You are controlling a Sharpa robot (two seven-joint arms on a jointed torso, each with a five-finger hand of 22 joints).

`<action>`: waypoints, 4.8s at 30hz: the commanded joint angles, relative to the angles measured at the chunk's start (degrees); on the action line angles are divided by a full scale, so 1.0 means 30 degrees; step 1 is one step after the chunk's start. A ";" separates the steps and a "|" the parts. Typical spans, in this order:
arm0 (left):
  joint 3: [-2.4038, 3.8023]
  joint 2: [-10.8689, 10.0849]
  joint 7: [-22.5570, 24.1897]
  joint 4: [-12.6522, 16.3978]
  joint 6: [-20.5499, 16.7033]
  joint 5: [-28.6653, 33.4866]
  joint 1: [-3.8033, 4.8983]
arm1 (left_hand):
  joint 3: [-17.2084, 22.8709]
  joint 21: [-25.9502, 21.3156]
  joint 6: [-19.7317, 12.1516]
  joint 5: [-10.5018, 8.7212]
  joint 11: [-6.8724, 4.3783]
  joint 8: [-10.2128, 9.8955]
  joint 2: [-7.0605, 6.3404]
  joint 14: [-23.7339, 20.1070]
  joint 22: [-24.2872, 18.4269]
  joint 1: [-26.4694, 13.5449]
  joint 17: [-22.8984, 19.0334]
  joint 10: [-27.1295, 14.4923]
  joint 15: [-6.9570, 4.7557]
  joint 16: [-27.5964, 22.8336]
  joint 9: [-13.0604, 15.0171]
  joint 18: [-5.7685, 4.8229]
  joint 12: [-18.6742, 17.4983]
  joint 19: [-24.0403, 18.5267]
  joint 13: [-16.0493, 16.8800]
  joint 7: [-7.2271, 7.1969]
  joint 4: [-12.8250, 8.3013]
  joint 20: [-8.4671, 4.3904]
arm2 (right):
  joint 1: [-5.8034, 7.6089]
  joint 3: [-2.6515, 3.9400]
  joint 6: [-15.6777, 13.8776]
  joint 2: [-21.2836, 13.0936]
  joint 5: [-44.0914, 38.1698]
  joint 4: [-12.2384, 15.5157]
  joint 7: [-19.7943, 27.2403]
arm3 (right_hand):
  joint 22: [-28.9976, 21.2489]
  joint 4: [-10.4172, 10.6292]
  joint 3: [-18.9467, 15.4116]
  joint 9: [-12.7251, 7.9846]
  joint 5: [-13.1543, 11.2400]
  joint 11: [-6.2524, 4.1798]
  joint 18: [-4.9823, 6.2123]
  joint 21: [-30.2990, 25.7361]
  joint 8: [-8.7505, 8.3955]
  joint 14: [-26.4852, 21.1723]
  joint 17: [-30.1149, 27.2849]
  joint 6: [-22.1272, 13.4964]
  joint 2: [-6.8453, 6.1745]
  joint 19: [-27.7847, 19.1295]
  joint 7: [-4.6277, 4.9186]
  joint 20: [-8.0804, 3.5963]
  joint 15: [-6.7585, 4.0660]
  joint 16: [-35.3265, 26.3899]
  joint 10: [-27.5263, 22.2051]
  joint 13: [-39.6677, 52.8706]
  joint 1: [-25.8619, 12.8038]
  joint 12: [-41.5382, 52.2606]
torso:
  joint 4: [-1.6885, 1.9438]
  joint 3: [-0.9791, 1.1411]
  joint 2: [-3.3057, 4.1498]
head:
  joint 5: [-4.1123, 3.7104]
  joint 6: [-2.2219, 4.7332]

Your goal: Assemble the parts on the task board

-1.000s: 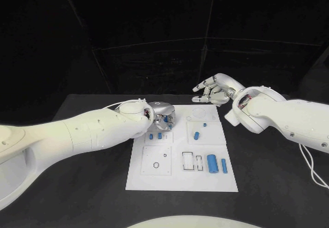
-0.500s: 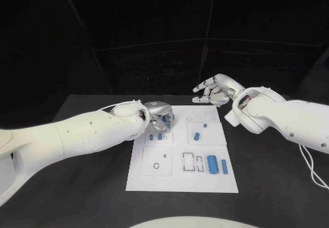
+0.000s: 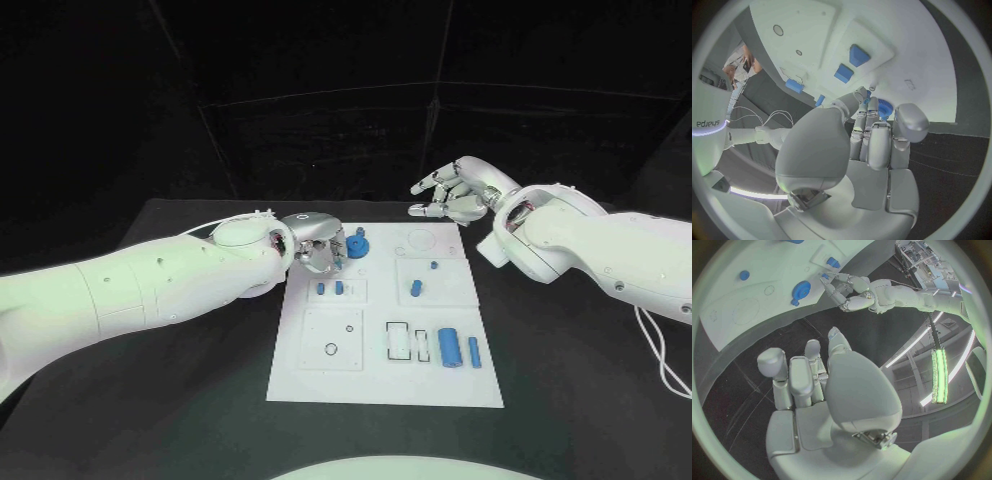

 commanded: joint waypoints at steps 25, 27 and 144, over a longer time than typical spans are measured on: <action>0.0019 -0.0145 -0.0591 -0.0025 0.0305 0.0204 0.0014 | 0.0159 0.0030 0.0148 0.0099 0.0022 -0.0193 -0.0159 0.0427 0.0014 -0.0396 -0.0085 0.0254 -0.0107 0.0001 -0.0041 -0.0247 -0.0263 0.0125 0.0021 -0.0005 0.0069 -0.0004 | 0.0034 0.0012 -0.0147 -0.0003 0.0038 -0.0041 0.0119 | -0.0002 0.0083 0.0077 0.0001 0.0081 -0.0020 0.0103 -0.0089 0.0087 0.0067 0.0025 -0.0068 0.0176 0.0022 -0.0009 -0.0057 -0.0123 -0.0097 -0.0121 0.0000 -0.0042 0.0089 | -0.0075 0.0007 0.0012 | 0.0065 -0.0116; 0.0018 -0.0110 -0.0569 -0.0053 0.0370 0.0204 0.0015 | 0.0161 0.0031 0.0163 0.0098 0.0016 -0.0193 -0.0166 0.0428 0.0017 -0.0407 -0.0084 0.0277 -0.0109 0.0003 -0.0040 -0.0247 -0.0272 0.0124 0.0025 -0.0012 0.0067 -0.0004 | 0.0034 0.0012 -0.0148 0.0001 0.0038 -0.0041 0.0120 | -0.0002 0.0083 0.0077 0.0001 0.0081 -0.0020 0.0103 -0.0089 0.0087 0.0067 0.0025 -0.0068 0.0176 0.0022 -0.0009 -0.0057 -0.0123 -0.0097 -0.0121 0.0000 -0.0042 0.0089 | -0.0083 0.0010 0.0011 | 0.0056 -0.0119; -0.0058 -0.4417 0.9200 0.2937 0.0159 2.6750 -0.0047 | -0.5557 -0.9003 -0.1314 0.0122 0.0471 -0.0091 0.1120 -0.1340 -0.6858 -0.0618 -0.5243 -0.1672 0.0291 -0.2208 -0.0260 0.1132 0.0781 -0.2409 0.0363 0.0440 0.2011 0.0400 | -0.2409 -0.0051 0.4916 0.0462 -1.3472 -0.1141 -0.2758 | 0.3485 -0.1072 0.5580 0.0022 -0.2022 0.0200 -0.0539 0.2009 -0.0800 0.0540 0.0309 0.3879 -0.0572 0.2179 -0.0198 0.0006 -0.0025 0.0337 0.0421 -1.3229 0.3347 -1.2925 | -0.0042 -0.0022 0.0018 | -0.1013 0.0169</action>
